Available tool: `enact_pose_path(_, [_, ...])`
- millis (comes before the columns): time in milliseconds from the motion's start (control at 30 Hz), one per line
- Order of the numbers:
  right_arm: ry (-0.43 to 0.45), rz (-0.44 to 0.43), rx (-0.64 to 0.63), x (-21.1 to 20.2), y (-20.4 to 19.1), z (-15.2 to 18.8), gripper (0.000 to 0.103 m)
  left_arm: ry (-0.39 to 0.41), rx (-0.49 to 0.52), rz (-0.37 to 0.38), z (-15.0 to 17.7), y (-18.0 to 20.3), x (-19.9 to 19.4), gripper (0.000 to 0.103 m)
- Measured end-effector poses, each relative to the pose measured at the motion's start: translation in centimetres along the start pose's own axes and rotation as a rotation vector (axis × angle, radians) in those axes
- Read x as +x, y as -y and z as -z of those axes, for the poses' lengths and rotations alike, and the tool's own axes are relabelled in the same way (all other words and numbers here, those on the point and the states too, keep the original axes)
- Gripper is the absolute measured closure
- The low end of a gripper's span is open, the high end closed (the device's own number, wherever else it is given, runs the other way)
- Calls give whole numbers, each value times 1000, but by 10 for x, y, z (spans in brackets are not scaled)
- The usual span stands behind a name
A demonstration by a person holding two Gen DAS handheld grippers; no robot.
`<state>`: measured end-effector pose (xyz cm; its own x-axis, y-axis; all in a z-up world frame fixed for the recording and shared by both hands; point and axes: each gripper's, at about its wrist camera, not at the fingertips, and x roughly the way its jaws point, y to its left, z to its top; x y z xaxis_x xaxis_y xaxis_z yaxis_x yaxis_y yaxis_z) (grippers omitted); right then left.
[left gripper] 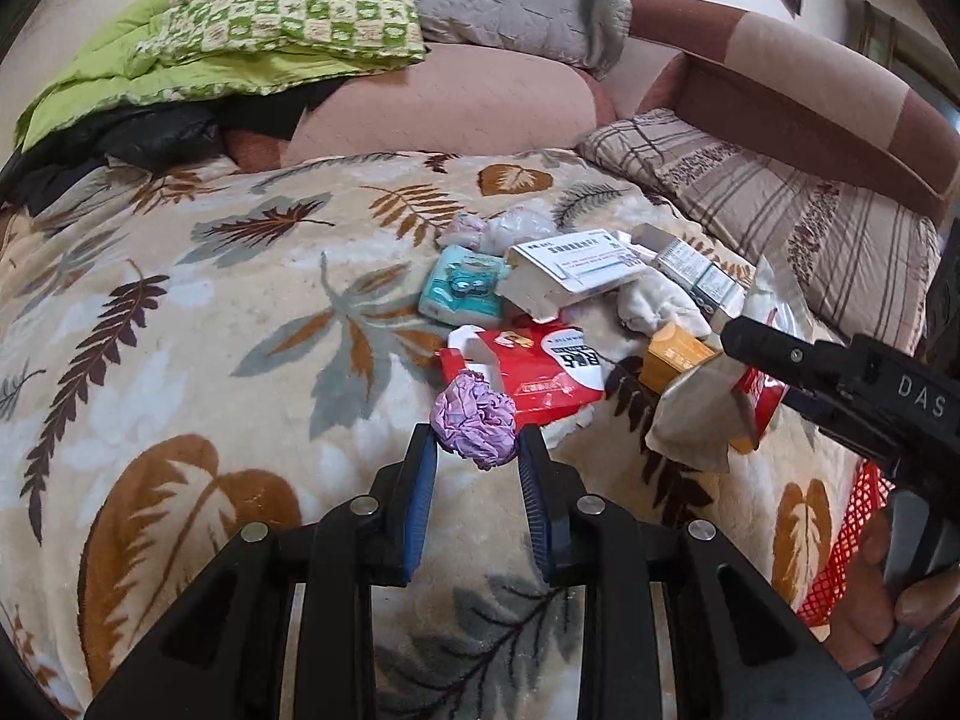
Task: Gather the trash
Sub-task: 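Carry the purple paper and white-and-red bag to the red wastebasket with both tools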
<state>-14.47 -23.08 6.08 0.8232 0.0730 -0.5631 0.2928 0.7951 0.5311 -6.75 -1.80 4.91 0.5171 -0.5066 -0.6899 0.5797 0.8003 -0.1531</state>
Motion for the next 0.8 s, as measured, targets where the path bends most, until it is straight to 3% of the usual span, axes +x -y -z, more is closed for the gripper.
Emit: enact_pose_path(800, [23,81,-51,-15,4,5,51,10,77,-46,9,18,-1,76])
